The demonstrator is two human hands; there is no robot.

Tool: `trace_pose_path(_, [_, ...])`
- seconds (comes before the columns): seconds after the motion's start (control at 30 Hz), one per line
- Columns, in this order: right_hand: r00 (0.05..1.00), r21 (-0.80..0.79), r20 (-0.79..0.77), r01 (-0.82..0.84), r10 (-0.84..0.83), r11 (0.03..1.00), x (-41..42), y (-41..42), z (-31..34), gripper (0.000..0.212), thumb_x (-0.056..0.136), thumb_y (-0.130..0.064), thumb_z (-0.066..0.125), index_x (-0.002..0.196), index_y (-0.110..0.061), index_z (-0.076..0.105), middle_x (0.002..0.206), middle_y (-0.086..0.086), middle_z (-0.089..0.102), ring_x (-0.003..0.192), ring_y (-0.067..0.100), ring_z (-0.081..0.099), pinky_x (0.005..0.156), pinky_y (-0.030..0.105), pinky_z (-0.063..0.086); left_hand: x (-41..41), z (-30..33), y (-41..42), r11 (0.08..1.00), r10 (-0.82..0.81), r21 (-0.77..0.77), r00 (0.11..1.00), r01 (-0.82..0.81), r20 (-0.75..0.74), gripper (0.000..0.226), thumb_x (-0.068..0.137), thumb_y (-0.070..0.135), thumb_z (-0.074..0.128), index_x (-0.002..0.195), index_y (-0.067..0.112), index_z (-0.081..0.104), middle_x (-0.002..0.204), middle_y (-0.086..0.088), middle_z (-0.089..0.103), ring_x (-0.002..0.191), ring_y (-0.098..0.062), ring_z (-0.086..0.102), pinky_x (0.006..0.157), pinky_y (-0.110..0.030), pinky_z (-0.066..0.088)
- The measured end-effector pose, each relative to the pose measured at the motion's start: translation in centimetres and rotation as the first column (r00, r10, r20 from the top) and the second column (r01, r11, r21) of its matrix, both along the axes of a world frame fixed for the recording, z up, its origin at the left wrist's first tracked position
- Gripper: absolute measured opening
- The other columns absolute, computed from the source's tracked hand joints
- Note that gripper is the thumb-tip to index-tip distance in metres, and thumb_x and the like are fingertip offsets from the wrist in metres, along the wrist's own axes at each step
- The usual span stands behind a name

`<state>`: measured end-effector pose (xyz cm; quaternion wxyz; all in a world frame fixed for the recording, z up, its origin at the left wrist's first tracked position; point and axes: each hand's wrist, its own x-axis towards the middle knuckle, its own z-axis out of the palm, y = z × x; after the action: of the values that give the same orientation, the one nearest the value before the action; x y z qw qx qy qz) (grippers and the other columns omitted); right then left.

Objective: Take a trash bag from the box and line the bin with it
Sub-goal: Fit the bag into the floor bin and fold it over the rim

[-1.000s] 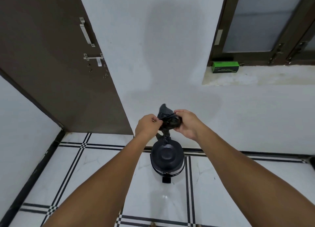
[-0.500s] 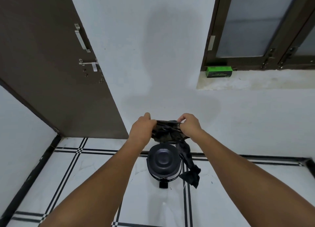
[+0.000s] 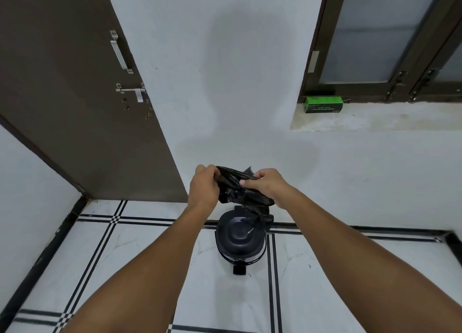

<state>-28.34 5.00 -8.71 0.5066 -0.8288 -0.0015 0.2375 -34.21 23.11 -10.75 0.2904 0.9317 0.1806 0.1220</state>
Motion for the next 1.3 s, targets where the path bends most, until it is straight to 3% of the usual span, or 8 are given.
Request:
trace_pose_path(0.2, [0.938,-0.397,0.347,0.124,0.024,0.91,-0.2,-0.4,-0.4,0.021,0.087,-0.002,0.055,0.093,-0.02,0.061,0.091,-0.005,0.06,0.078,0.02,0.059,0.06,0.029,0.043,-0.7,-1.7,1.0,0.963,-0.113,0.229,0.985,0.14,-0.128,0.038,0.089,-0.004,0.052,0.121,0.015,0.057,0.111,-0.008,0.047,0.094,-0.026,0.053,0.077,-0.043,0.058])
trace_pose_path(0.3, [0.967,-0.238,0.227,0.168,-0.114,0.957,-0.1,0.7,-1.0,0.019,0.09,-0.003,0.054,0.096,-0.018,0.064,0.093,-0.002,0.063,0.082,0.022,0.061,0.061,0.027,0.044,-0.6,-2.2,1.0,0.992,-0.007,0.125,0.994,0.021,-0.11,0.031,0.094,0.005,0.049,0.121,0.015,0.061,0.114,-0.009,0.053,0.097,-0.028,0.057,0.08,-0.041,0.055])
trace_pose_path(0.43, [0.916,0.269,-0.267,0.371,-0.301,0.889,0.0,1.5,-0.6,0.022,0.099,0.003,0.049,0.107,-0.009,0.065,0.097,0.014,0.068,0.079,0.027,0.066,0.064,0.033,0.057,-0.3,-2.3,2.5,0.952,0.17,-0.247,0.983,-0.18,-0.062,0.035,0.097,0.0,0.041,0.108,0.015,0.071,0.12,-0.006,0.054,0.094,-0.022,0.059,0.076,-0.029,0.051])
trace_pose_path(0.6, [0.906,0.321,-0.364,0.34,-0.216,0.884,-0.4,2.6,0.1,0.007,0.1,-0.007,0.056,0.098,-0.01,0.062,0.089,0.014,0.072,0.074,0.027,0.07,0.069,0.039,0.061,0.0,-2.0,5.0,0.803,0.332,-0.5,0.94,-0.323,-0.075,0.046,0.087,-0.014,0.04,0.07,0.017,0.07,0.096,-0.004,0.067,0.084,-0.027,0.068,0.078,-0.039,0.062])
trace_pose_path(0.83, [0.957,0.237,-0.29,0.071,0.0,0.969,-1.2,3.2,-0.3,0.029,0.08,-0.021,0.086,0.098,-0.013,0.066,0.09,0.008,0.075,0.075,0.023,0.071,0.067,0.033,0.059,-0.5,-2.0,7.1,0.806,0.421,-0.451,0.907,-0.384,-0.02,0.044,0.084,-0.014,0.036,0.067,0.018,0.061,0.113,-0.012,0.064,0.089,-0.025,0.061,0.076,-0.032,0.049])
trace_pose_path(1.0, [0.935,-0.525,0.331,0.07,0.127,0.848,-1.6,3.5,-1.3,0.018,0.081,-0.005,0.058,0.091,-0.019,0.064,0.096,-0.001,0.067,0.079,0.02,0.059,0.061,0.029,0.042,-0.8,-1.8,6.6,0.839,0.36,-0.441,0.933,-0.319,0.011,0.043,0.081,-0.016,0.036,0.066,0.016,0.06,0.111,-0.013,0.062,0.089,-0.027,0.062,0.074,-0.032,0.048])
trace_pose_path(1.1, [0.937,-0.515,0.336,0.092,0.101,0.852,-1.5,3.6,-1.2,0.006,0.08,-0.023,0.061,0.081,-0.018,0.063,0.077,-0.004,0.064,0.071,0.019,0.059,0.057,0.027,0.039,-1.5,-1.7,6.5,0.903,0.257,-0.361,0.966,-0.234,0.016,0.04,0.086,-0.016,0.038,0.07,0.011,0.062,0.111,-0.007,0.053,0.086,-0.021,0.055,0.073,-0.026,0.041])
trace_pose_path(1.3, [0.989,-0.173,-0.035,-0.147,0.143,0.974,-0.7,2.0,-2.0,0.054,0.066,-0.062,0.085,0.077,-0.014,0.064,0.07,-0.001,0.06,0.067,0.015,0.059,0.067,0.03,0.042,-3.1,-2.2,7.7,0.99,-0.124,0.043,0.978,0.133,-0.167,0.032,0.101,0.023,0.042,0.116,0.018,0.069,0.123,-0.002,0.052,0.097,-0.03,0.064,0.089,-0.041,0.053])
